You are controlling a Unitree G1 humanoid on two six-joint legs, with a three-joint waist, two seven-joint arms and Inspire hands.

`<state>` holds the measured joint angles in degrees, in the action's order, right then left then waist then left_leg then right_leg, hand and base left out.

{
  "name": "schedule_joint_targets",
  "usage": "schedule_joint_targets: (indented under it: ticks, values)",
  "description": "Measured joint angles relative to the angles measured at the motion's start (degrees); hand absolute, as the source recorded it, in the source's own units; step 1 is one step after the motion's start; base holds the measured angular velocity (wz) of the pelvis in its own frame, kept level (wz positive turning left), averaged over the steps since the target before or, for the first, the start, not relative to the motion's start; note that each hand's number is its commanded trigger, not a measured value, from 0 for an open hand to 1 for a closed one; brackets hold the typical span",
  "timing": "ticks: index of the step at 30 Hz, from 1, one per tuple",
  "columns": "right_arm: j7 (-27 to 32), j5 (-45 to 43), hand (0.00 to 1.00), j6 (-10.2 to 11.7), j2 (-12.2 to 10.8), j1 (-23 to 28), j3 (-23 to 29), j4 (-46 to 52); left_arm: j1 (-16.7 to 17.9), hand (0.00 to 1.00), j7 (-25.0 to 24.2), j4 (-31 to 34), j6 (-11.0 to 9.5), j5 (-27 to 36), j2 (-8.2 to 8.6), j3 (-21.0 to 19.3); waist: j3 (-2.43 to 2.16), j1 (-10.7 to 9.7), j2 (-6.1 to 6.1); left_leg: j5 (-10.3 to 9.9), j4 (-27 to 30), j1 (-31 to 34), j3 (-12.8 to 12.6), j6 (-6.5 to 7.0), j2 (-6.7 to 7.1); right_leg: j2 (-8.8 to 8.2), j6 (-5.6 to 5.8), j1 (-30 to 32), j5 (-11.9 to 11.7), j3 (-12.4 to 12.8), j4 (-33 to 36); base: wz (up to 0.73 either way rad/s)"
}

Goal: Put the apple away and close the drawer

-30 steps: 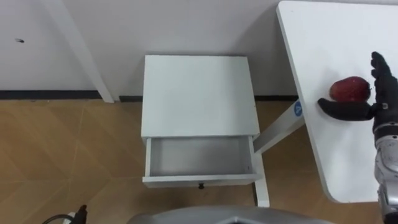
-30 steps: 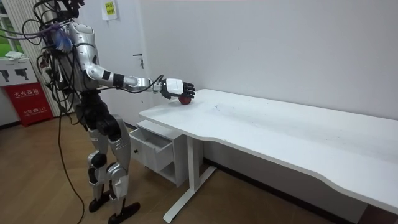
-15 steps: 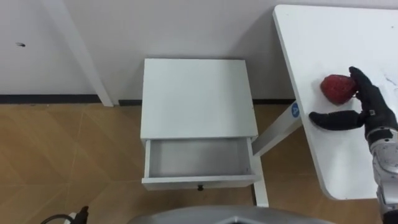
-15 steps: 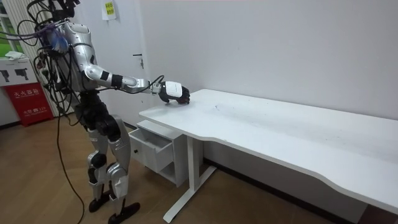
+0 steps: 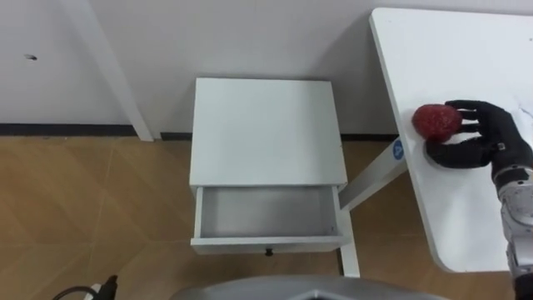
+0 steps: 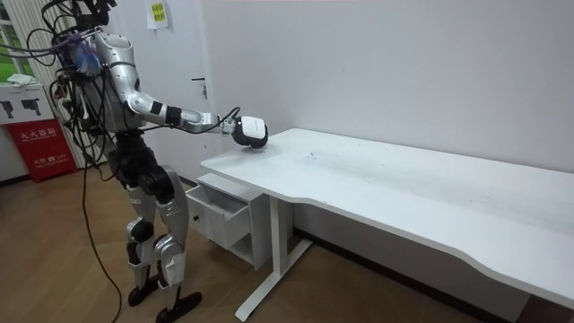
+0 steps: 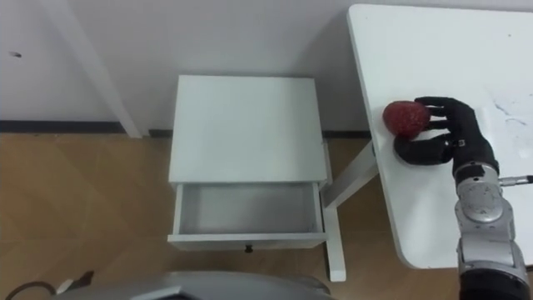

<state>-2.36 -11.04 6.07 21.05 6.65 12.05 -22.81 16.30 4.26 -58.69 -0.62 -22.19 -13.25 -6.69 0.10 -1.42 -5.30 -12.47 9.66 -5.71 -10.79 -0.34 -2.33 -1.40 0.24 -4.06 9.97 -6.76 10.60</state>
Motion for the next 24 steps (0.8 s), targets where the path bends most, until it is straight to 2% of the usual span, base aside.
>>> schedule_joint_targets:
  ticks: [8, 12, 13, 15, 21, 24]
  values:
    - [-2.1, -0.9, 1.00, 0.0, 0.0, 0.0, -4.8, 3.5, -0.5, 0.00, 0.0, 0.2, 0.2, 0.0, 0.05, 0.2, 0.12, 0.9, 0.13, 0.0, 0.0, -0.1, 0.1, 0.00, 0.03, -0.11, 0.01, -0.2, 0.0, -0.5, 0.0, 0.00]
    - [-2.3, -5.7, 1.00, 0.0, 0.0, 0.2, -6.5, 6.6, -0.5, 0.00, 0.1, 0.1, 0.2, 0.1, 0.02, 0.2, 0.35, 1.2, 0.34, 0.0, 0.0, 0.3, 0.3, 0.00, 0.00, -0.11, 0.01, 0.1, 0.0, -1.0, -0.1, 0.02]
    - [-2.8, -7.0, 1.00, 0.0, 0.0, 0.2, -6.8, 8.2, -0.8, 0.00, 0.1, 0.1, 0.2, 0.1, 0.05, 0.2, 0.26, 1.2, 0.21, 0.0, 0.0, 0.5, 0.4, 0.00, 0.01, -0.12, 0.01, 0.2, 0.0, -1.1, -0.1, 0.05]
    - [-3.0, -8.9, 1.00, 0.0, 0.0, 0.1, -7.6, 10.6, -1.5, 0.00, 0.1, 0.2, 0.2, 0.1, 0.00, 0.2, 0.47, 1.8, 0.56, 0.0, 0.0, 0.6, 0.7, 0.00, -0.01, -0.09, 0.01, 0.3, 0.0, -1.2, -0.1, 0.04]
    - [-7.4, -9.6, 1.00, -0.4, -0.2, 0.1, -13.9, 16.4, -2.5, 0.00, 0.0, 0.5, 0.2, 0.0, 0.10, 1.3, 0.32, 3.7, 0.54, 0.0, 0.0, 1.1, 0.7, -0.02, 0.06, -0.13, 0.02, 0.3, 0.0, -1.3, -0.7, 0.02]
    - [-9.1, -9.6, 1.00, -0.7, -0.4, 0.1, -15.2, 17.8, -2.2, 0.00, 0.0, 0.6, 0.2, 0.0, 0.10, 1.3, 0.24, 4.5, 0.45, 0.0, 0.0, 1.2, 0.8, -0.02, 0.08, -0.18, 0.03, 0.2, 0.0, -1.5, -0.9, 0.04]
